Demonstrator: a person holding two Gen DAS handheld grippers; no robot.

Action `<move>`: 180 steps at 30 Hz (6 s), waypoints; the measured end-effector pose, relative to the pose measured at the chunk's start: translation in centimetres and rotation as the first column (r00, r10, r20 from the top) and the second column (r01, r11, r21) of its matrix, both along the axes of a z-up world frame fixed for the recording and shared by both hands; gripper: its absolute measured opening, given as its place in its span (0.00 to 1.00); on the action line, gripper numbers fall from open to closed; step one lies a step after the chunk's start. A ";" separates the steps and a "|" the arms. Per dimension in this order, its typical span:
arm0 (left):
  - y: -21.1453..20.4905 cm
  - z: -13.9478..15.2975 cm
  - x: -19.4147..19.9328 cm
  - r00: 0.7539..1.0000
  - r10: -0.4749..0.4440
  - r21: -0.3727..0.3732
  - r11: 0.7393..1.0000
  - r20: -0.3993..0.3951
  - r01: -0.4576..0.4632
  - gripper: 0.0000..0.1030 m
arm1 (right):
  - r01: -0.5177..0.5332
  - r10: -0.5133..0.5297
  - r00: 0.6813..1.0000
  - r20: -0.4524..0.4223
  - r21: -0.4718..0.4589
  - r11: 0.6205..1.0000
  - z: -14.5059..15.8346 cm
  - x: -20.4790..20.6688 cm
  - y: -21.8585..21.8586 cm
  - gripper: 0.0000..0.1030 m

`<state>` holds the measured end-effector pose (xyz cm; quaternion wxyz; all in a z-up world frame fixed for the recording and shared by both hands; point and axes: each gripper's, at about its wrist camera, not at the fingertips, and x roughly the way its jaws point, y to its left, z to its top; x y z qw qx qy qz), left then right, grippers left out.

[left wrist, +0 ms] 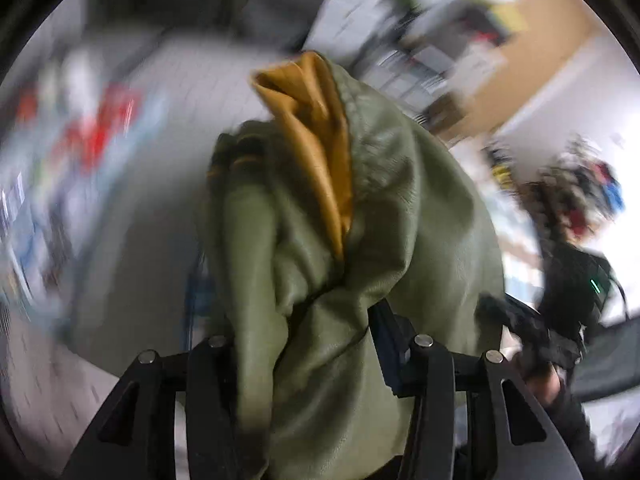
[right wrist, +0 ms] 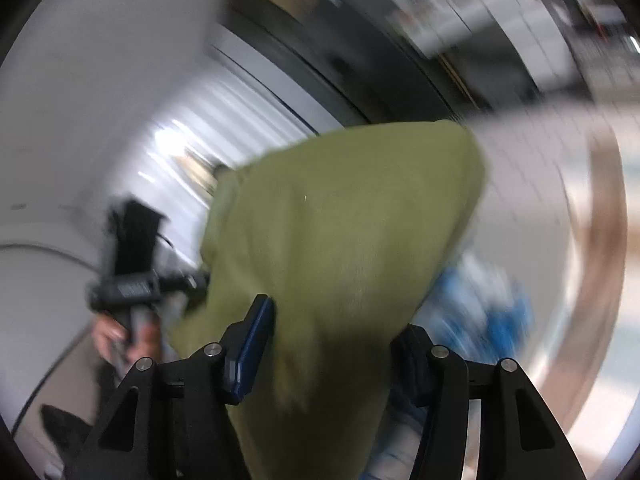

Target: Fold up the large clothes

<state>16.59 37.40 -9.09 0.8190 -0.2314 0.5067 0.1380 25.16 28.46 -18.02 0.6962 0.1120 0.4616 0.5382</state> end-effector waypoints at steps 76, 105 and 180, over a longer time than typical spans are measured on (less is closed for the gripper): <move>-6.2 -7.8 -3.4 0.968 0.081 0.483 0.854 0.239 -0.191 0.57 | -0.110 0.454 0.830 0.324 -0.702 0.703 1.4 -0.8 21.3 0.34; -32.0 2.3 -16.3 0.815 0.016 0.599 0.670 0.579 -0.438 0.99 | 0.176 -0.197 0.688 0.699 0.102 0.979 9.7 -23.0 -19.4 1.00; -32.1 0.5 -17.9 0.832 0.071 0.612 0.644 0.550 -0.460 0.99 | 0.276 -0.219 0.695 0.685 0.026 0.961 8.7 -26.4 -21.4 1.00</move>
